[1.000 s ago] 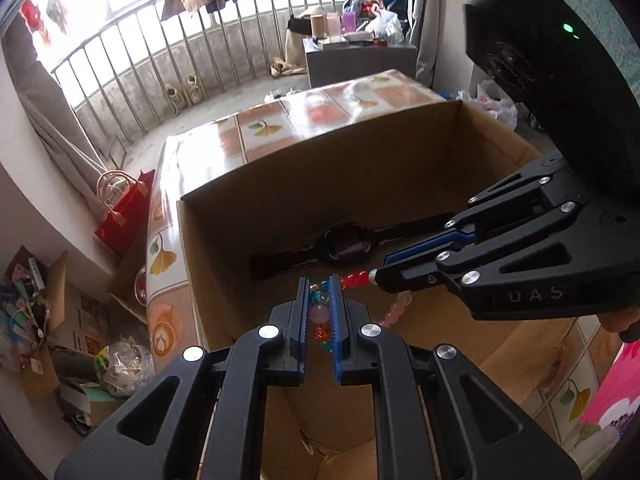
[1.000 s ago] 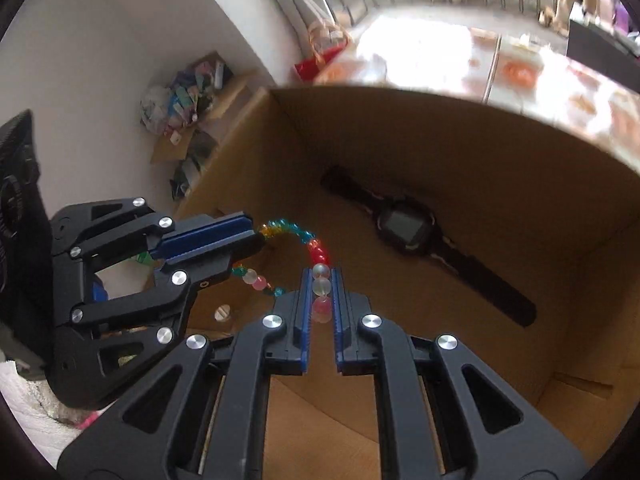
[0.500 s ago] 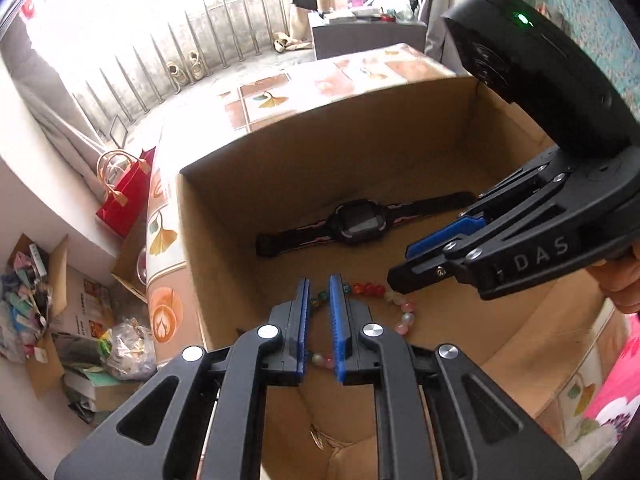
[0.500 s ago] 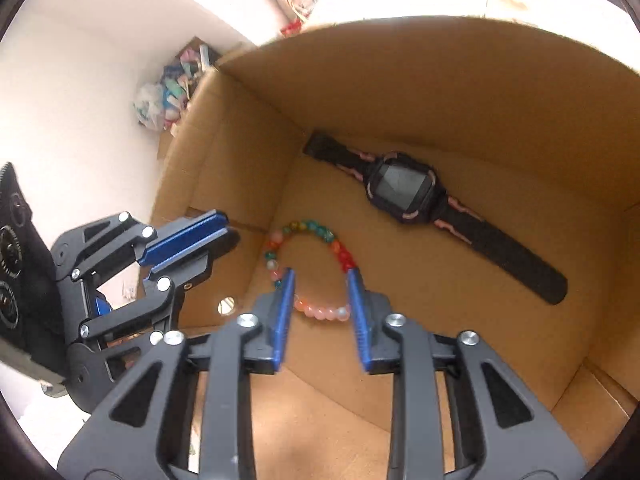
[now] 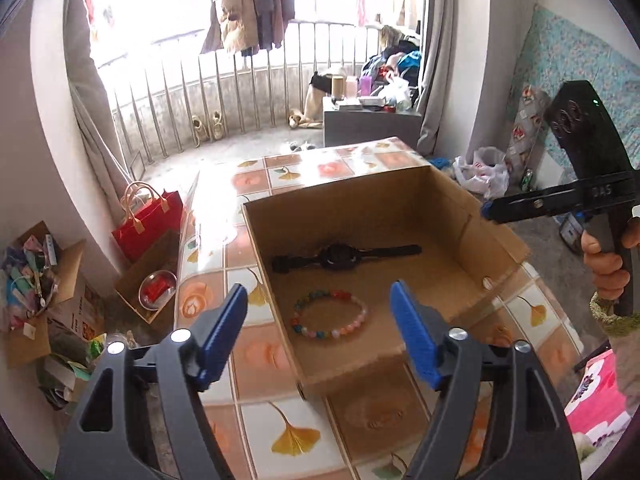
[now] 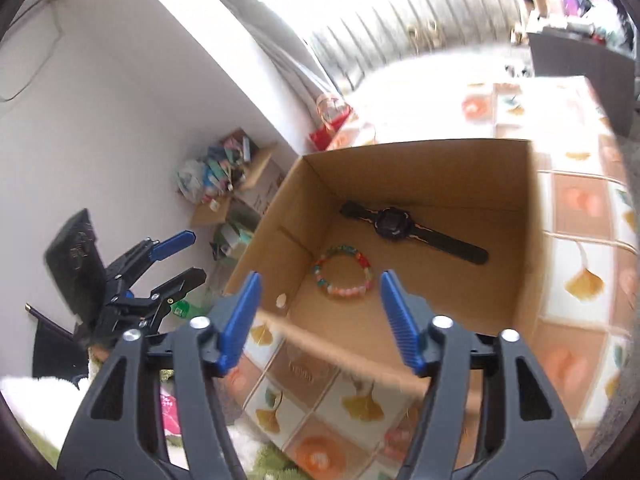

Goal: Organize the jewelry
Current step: 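Withdraw both grippers from the box back over the table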

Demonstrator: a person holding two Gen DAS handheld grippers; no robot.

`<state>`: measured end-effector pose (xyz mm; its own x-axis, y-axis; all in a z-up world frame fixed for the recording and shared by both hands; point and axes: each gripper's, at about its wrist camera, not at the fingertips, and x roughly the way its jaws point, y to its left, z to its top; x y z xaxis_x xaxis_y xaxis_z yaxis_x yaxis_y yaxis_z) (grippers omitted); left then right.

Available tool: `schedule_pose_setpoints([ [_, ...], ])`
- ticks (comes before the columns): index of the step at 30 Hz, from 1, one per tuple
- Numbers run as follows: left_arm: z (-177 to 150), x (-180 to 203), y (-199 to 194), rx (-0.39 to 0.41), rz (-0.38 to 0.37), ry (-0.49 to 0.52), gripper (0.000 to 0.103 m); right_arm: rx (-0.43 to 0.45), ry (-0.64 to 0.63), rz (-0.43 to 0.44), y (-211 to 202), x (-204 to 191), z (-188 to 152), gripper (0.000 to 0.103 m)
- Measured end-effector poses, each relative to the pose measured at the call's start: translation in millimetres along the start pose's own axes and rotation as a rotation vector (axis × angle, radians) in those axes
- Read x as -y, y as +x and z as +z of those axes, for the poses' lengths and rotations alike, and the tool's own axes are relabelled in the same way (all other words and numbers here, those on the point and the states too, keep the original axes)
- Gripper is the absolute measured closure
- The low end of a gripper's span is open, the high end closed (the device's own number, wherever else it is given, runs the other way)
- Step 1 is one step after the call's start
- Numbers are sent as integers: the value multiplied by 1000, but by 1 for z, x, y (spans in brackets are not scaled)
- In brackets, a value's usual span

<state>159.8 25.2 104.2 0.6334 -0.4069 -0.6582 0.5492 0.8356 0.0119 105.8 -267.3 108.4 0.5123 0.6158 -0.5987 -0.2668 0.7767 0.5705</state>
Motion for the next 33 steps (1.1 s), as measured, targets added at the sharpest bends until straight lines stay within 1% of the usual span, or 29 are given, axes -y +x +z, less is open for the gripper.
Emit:
schedule_pose_setpoints([
  [2,-14,2,-11,1,-28,-16,24,44,-4,-5,-22,-5,-25,34],
  [3,-24,4,-13,-9,-49,-30,21,63,5,-5,-30,-6,-38,33],
  [5,-43,9,-13,-41,-71,-51,19,80,50,-6,-35,-2,-63,33],
  [8,-71,20,5,-121,-63,-70,19,57,143,-21,-21,7,-99,33],
  [10,-89,27,22,-183,-45,-82,19,20,220,-35,-6,17,-123,34],
  [12,-103,34,38,-230,-33,-79,19,-7,258,-66,5,22,-140,41],
  [13,-109,37,42,-240,-34,-85,19,-34,257,-116,15,22,-149,44],
  [15,-120,38,55,-272,-26,-87,19,-54,238,-206,23,18,-160,53],
  [16,-126,38,61,-288,-23,-89,19,-75,219,-237,30,15,-165,56],
  [17,-130,39,66,-304,-20,-88,19,-86,203,-255,33,14,-170,62],
  [19,-134,42,73,-331,-12,-85,19,-100,148,-321,40,7,-175,68],
  [20,-136,43,77,-345,-12,-86,19,-105,105,-360,44,2,-177,73],
  [22,-138,45,79,-348,9,-74,15,-84,66,-406,44,-1,-178,74],
  [24,-139,48,82,-361,29,-53,11,-69,57,-428,44,3,-180,74],
  [26,-141,51,85,-376,57,-42,6,-71,49,-435,47,8,-174,75],
  [28,-141,49,86,-379,59,-58,6,-89,38,-426,56,12,-171,75],
  [30,-142,49,86,-379,60,-57,6,-111,38,-406,57,15,-169,75],
  [31,-143,49,86,-378,60,-55,6,-136,48,-398,62,19,-170,75],
  [33,-144,49,86,-385,60,-55,6,-166,72,-380,59,24,-174,76],
])
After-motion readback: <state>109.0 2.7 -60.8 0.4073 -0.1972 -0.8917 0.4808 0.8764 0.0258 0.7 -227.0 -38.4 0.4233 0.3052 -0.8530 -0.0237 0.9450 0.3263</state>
